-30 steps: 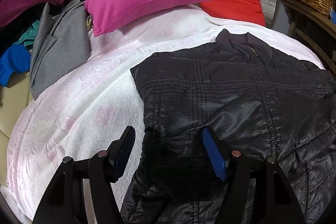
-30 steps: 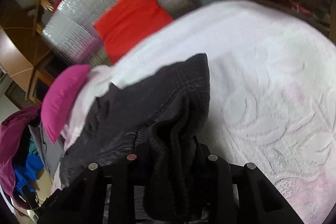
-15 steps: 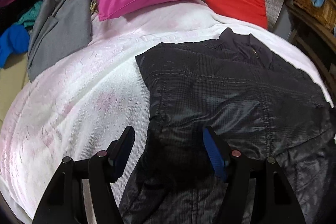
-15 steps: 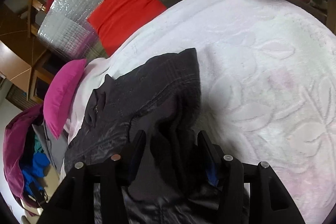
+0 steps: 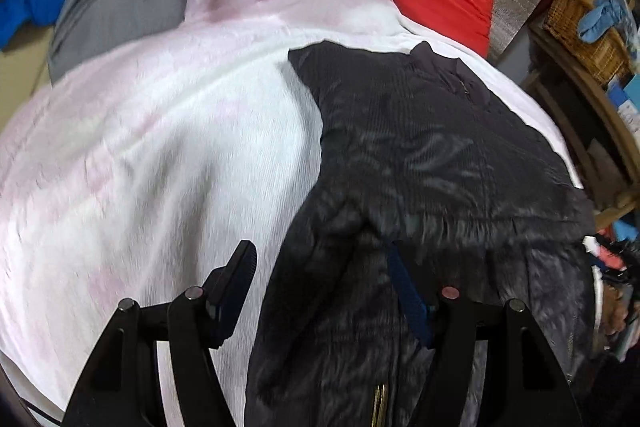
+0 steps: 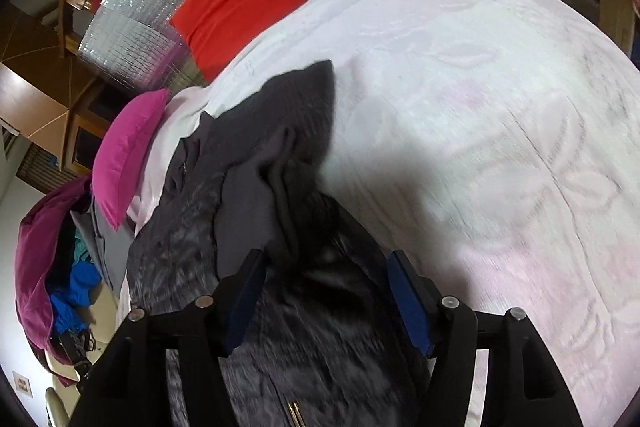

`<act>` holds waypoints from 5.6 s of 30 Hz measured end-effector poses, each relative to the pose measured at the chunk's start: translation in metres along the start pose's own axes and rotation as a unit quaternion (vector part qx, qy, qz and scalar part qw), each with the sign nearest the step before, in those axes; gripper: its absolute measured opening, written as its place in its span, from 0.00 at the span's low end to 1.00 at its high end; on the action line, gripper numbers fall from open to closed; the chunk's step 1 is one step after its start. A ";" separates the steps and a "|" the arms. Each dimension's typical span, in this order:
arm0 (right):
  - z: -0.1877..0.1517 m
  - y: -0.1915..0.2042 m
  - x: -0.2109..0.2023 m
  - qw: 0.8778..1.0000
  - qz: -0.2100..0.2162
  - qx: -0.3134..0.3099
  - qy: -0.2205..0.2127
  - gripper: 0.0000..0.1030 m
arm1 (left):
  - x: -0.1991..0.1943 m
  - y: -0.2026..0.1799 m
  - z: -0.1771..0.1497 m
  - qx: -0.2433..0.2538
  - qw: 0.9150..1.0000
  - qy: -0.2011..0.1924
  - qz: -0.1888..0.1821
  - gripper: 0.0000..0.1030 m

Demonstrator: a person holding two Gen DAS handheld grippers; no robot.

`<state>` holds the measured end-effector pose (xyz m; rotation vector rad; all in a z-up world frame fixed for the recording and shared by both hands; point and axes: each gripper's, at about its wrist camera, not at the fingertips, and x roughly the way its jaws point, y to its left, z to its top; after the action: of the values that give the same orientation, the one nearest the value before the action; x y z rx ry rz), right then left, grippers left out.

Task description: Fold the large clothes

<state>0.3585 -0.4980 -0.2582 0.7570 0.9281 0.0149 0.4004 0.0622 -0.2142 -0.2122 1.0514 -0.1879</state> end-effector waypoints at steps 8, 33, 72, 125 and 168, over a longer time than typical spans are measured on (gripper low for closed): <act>-0.021 -0.011 0.001 1.000 -0.008 0.011 0.020 0.64 | 0.011 0.004 -0.009 0.012 1.000 0.023 0.018 0.38; -0.031 0.040 0.017 0.997 0.020 -0.064 0.040 0.15 | -0.004 -0.010 0.019 0.030 0.997 -0.057 0.052 0.08; 0.014 0.054 0.050 0.995 -0.058 -0.066 -0.052 0.38 | 0.057 -0.045 0.049 0.006 0.997 -0.035 0.073 0.37; 0.036 0.021 0.036 0.994 -0.004 0.036 -0.102 0.67 | 0.038 -0.056 0.059 0.016 0.985 -0.067 0.158 0.77; 0.055 0.047 0.072 0.997 -0.024 0.008 -0.078 0.59 | 0.073 -0.056 0.071 -0.006 0.993 -0.029 0.113 0.99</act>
<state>0.4571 -0.4715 -0.2620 0.7402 0.7971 -0.0929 0.4950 -0.0041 -0.2264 -0.1076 1.0114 0.0289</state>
